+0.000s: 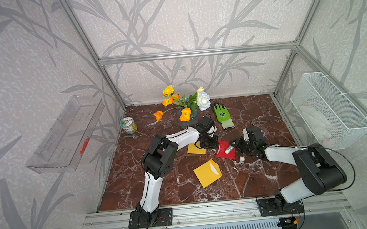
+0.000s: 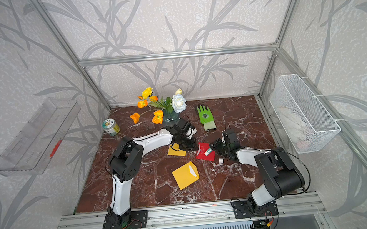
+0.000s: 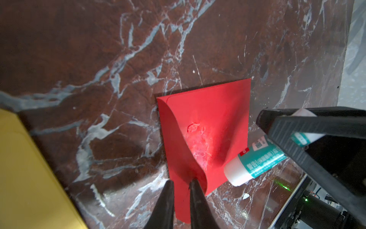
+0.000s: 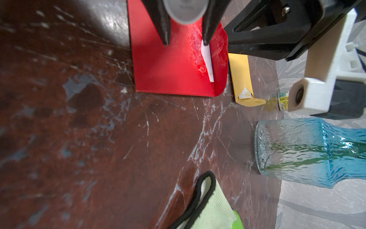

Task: Seal the envelope with a glue stick
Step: Close the envelope at the center of the board.

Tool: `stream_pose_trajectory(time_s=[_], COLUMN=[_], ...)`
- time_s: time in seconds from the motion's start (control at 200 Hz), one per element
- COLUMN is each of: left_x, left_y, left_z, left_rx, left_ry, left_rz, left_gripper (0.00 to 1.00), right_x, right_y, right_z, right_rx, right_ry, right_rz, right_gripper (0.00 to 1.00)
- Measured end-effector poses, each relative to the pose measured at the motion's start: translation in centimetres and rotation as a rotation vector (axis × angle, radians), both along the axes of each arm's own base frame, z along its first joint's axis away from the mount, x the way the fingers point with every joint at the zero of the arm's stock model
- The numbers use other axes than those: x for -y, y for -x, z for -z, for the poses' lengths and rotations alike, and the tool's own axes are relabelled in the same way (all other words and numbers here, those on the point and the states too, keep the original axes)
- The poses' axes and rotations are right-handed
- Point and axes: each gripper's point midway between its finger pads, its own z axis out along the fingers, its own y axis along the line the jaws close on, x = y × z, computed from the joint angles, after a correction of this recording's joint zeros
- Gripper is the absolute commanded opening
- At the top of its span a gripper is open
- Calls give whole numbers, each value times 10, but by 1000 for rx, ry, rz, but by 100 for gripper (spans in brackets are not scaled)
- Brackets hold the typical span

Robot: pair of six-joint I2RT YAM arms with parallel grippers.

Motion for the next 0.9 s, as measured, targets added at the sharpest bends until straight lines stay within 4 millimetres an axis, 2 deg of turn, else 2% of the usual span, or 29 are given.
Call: stream_pose_trajectory(time_s=[0.345, 0.685, 0.9], left_x=[7, 18, 21], left_y=[-1, 6, 1], left_z=[-7, 14, 17], left_rx=[-2, -40, -35], left_ry=[25, -4, -69], left_rz=[3, 28, 25], left_gripper=[20, 21, 20], right_x=[-1, -2, -2], right_y=[2, 2, 3], right_z=[8, 8, 9], right_rx=[-13, -13, -15], right_ry=[-5, -11, -14], right_rz=[-4, -6, -4], right_gripper=[0, 0, 0])
